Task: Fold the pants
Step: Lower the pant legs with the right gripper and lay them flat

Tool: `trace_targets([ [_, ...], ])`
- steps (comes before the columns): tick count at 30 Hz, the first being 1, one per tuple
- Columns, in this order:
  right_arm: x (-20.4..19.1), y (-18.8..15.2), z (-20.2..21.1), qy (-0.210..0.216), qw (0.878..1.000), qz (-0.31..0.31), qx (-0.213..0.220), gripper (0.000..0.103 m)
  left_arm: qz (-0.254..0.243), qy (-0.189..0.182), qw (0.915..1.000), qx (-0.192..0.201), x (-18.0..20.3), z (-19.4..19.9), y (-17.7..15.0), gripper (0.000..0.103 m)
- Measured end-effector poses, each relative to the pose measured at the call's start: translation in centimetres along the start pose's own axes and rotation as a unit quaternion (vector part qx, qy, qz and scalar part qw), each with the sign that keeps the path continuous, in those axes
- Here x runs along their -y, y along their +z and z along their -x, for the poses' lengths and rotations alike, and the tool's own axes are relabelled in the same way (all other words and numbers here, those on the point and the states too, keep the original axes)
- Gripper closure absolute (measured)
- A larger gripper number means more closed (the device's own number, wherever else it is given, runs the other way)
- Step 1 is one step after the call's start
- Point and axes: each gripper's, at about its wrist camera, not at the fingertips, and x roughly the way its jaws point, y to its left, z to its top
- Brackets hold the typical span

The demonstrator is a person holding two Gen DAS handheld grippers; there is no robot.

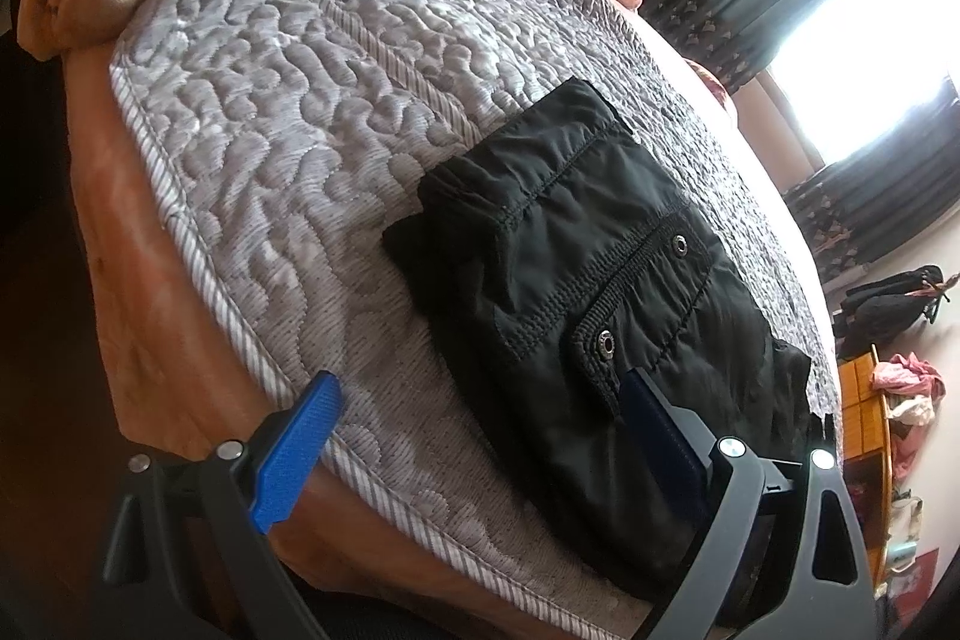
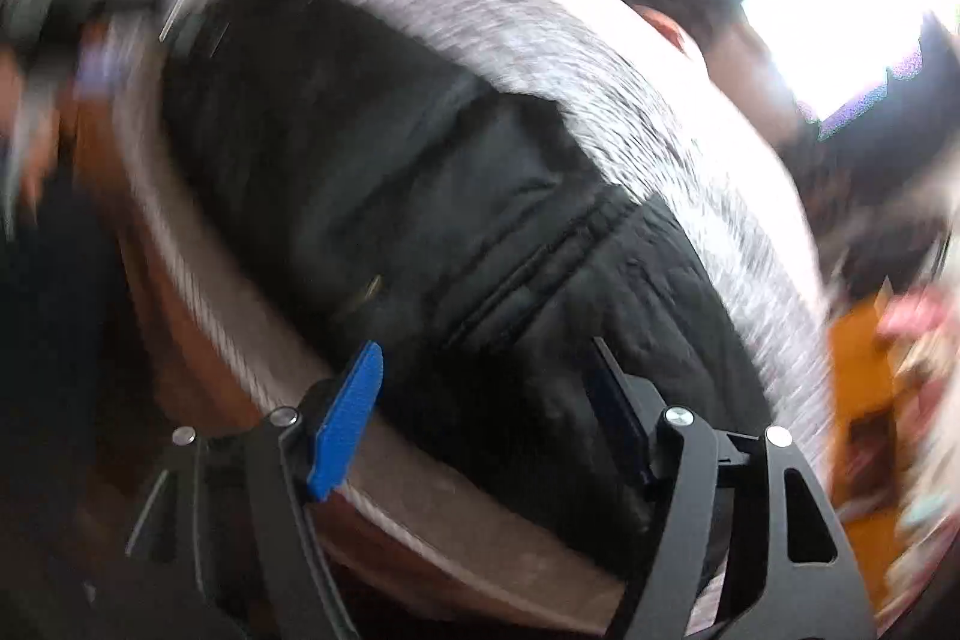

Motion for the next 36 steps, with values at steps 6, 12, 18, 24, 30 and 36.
trace_targets([
  [6, 9.3, 3.6, -5.1, 0.044, 0.969, -0.226, -0.087, 0.042, 0.002, -0.003, 1.0, 0.003, 0.0, 0.1, -0.1, 0.008],
  [12, 9.4, 3.8, -9.3, 0.044, 0.958, -0.236, -0.154, 0.049, 0.01, -0.008, 0.9999, 0.002, -0.6, 0.2, 0.0, 0.008],
  [18, 7.9, 3.7, -8.7, 0.092, 0.953, -0.246, -0.152, 0.088, 0.012, -0.011, 0.9999, -0.003, -0.8, 0.0, 0.2, 0.008],
  [24, 7.1, 4.6, -6.8, 0.135, 0.952, -0.238, -0.137, 0.103, 0.015, -0.017, 0.9997, -0.003, -1.0, 0.0, 0.3, 0.008],
  [30, 7.8, 4.2, -5.9, 0.064, 0.96, -0.236, -0.139, 0.042, 0.021, -0.02, 0.9996, -0.003, -1.2, 0.0, 0.4, 0.008],
  [36, 7.0, 3.6, -7.7, 0.016, 0.965, -0.21, -0.158, 0.063, 0.022, -0.023, 0.9995, -0.003, -1.3, 0.1, 0.3, 0.008],
])
